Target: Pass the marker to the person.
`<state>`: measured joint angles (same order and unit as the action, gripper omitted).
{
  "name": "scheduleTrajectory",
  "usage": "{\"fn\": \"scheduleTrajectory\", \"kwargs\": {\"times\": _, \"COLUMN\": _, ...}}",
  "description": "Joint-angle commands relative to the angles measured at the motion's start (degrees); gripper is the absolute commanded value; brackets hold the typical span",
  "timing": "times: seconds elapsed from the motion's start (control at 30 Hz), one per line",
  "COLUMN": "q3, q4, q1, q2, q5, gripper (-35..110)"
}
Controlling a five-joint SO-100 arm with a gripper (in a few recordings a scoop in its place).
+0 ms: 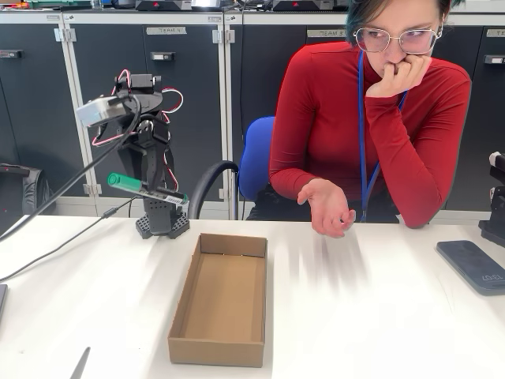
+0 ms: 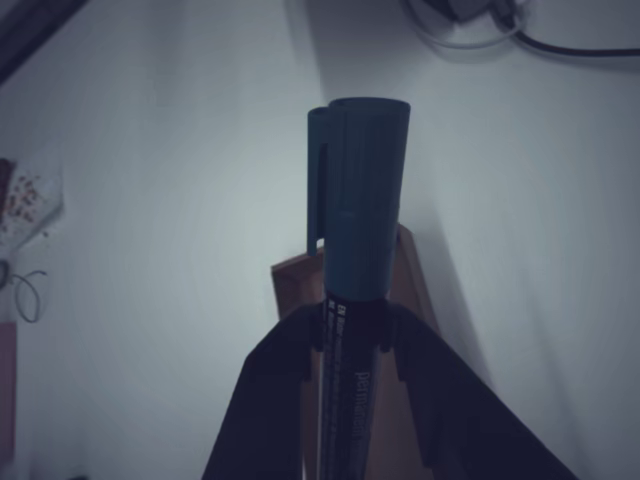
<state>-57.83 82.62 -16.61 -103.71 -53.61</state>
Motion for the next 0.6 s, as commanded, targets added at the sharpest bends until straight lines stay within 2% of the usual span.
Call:
{"fn": "scheduleTrajectory", "kwargs": {"times": 0.0, "q3": 0.0, "q4": -10.6, "q1": -5.4, "q2": -4.7, "q5": 5.9, "gripper": -5}}
{"fn": "scheduleTrajectory", "kwargs": {"times": 0.3, "q3": 2.3, "q4": -27.2, "q1": -14.8, "q2": -1.8, "q5": 15.2, "gripper": -5}}
{"fn": "scheduleTrajectory", "kwargs": {"times": 0.57, "q3": 1.1, "q4": -35.4, "q1": -25.0, "q2": 3.6, "q5": 17.8, "gripper": -5}}
